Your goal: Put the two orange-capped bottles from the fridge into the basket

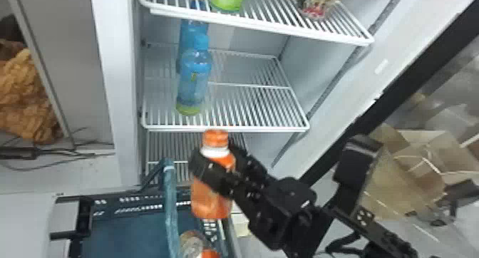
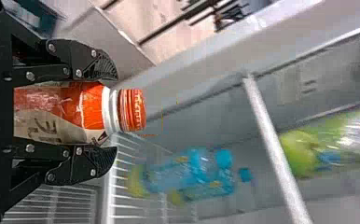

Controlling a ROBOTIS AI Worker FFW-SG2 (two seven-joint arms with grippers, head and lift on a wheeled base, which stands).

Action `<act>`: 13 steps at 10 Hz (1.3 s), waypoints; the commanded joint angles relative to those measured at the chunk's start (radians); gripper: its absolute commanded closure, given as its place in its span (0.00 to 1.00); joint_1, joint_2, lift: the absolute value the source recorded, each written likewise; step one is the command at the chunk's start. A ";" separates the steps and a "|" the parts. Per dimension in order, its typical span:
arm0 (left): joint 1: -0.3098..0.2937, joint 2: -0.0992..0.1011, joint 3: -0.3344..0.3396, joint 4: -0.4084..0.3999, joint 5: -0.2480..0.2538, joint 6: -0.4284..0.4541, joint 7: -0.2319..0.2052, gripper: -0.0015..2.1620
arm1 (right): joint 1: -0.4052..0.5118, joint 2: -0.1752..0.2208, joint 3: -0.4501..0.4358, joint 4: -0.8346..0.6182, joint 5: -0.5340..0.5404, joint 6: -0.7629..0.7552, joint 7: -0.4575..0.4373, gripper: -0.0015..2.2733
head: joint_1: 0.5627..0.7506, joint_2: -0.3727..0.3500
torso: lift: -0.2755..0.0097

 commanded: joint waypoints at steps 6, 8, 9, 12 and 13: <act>0.000 0.000 -0.001 0.000 -0.003 0.005 0.000 0.55 | -0.061 0.008 -0.032 0.027 -0.021 0.312 0.011 0.36 | 0.70 0.03 | 0.14; 0.000 -0.002 0.001 0.000 -0.003 0.005 -0.001 0.55 | -0.071 0.010 -0.032 0.049 -0.027 0.312 0.015 0.26 | 0.70 0.03 | 0.14; 0.000 0.000 0.001 0.000 -0.003 0.005 0.000 0.55 | -0.071 0.010 -0.034 0.052 -0.025 0.310 0.018 0.18 | 0.70 0.03 | 0.14; 0.000 0.000 0.001 0.000 -0.003 0.007 -0.001 0.55 | -0.058 0.014 -0.043 0.057 -0.015 0.239 0.021 0.04 | 0.70 0.03 | 0.14; 0.000 0.000 0.003 0.000 -0.003 0.007 -0.001 0.55 | -0.041 0.019 -0.043 0.057 -0.001 0.163 0.018 0.04 | 0.70 0.03 | 0.14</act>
